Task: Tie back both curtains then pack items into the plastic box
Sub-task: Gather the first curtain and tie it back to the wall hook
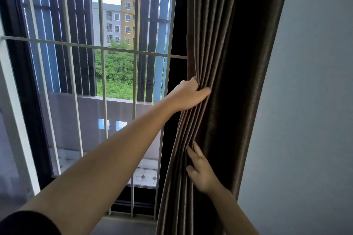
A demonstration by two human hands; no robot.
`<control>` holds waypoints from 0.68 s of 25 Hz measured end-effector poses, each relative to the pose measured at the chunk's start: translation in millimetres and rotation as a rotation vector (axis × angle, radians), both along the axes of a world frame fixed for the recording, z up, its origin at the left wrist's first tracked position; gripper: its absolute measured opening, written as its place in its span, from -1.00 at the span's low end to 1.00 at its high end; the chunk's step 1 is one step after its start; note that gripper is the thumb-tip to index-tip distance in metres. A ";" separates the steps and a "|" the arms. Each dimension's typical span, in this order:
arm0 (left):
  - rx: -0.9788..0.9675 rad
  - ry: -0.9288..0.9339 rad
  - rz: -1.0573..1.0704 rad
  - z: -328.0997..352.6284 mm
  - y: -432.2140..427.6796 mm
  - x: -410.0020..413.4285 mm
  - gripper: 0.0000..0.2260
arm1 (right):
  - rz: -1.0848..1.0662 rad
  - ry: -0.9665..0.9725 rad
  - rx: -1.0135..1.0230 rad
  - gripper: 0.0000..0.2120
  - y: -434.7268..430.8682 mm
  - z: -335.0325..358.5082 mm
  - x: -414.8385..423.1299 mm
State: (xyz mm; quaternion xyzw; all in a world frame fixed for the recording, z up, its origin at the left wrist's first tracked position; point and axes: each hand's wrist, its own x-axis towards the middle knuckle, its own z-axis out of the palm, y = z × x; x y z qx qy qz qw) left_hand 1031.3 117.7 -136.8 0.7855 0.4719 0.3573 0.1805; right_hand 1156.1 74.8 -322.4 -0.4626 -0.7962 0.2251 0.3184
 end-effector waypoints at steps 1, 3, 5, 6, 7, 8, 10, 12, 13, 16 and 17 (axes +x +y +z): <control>0.034 0.046 0.035 -0.6 -1.6 2.5 -0.33 | 0.013 -0.027 -0.004 -0.40 -1.7 0.8 -2.6; 0.095 0.119 0.077 -1.0 2.6 5.9 -0.42 | -0.010 -0.204 0.044 -0.39 -5.4 7.4 -1.1; 0.096 0.137 0.097 1.0 4.5 5.2 -0.62 | -0.187 -0.276 0.370 -0.53 -12.0 25.8 6.4; 0.094 0.143 0.095 2.3 3.3 3.9 -0.66 | -0.346 -0.182 0.611 -0.63 -13.6 38.1 12.6; 0.084 0.142 0.087 2.5 1.2 2.3 -0.68 | -0.537 0.012 0.779 -0.66 -12.7 52.2 21.0; 0.089 0.134 0.075 1.6 0.2 0.8 -0.70 | -0.709 0.250 0.838 -0.59 -10.3 69.8 29.6; 0.093 0.120 0.056 0.2 -4.0 -1.6 -0.71 | -0.774 0.575 0.615 -0.29 -0.5 109.3 48.5; 0.090 0.112 0.043 0.0 -6.8 -1.9 -0.75 | -0.635 0.596 0.367 -0.29 17.3 128.3 56.4; 0.080 0.108 0.038 0.1 -7.3 -1.3 -0.77 | -0.563 0.478 0.333 -0.36 21.2 128.7 53.4; 0.054 0.078 0.025 1.0 -6.6 0.7 -0.74 | -0.319 0.224 0.260 -0.34 17.4 97.7 27.5; 0.044 0.070 0.031 1.0 -5.3 1.0 -0.72 | -0.251 0.177 0.213 -0.36 14.7 81.9 19.3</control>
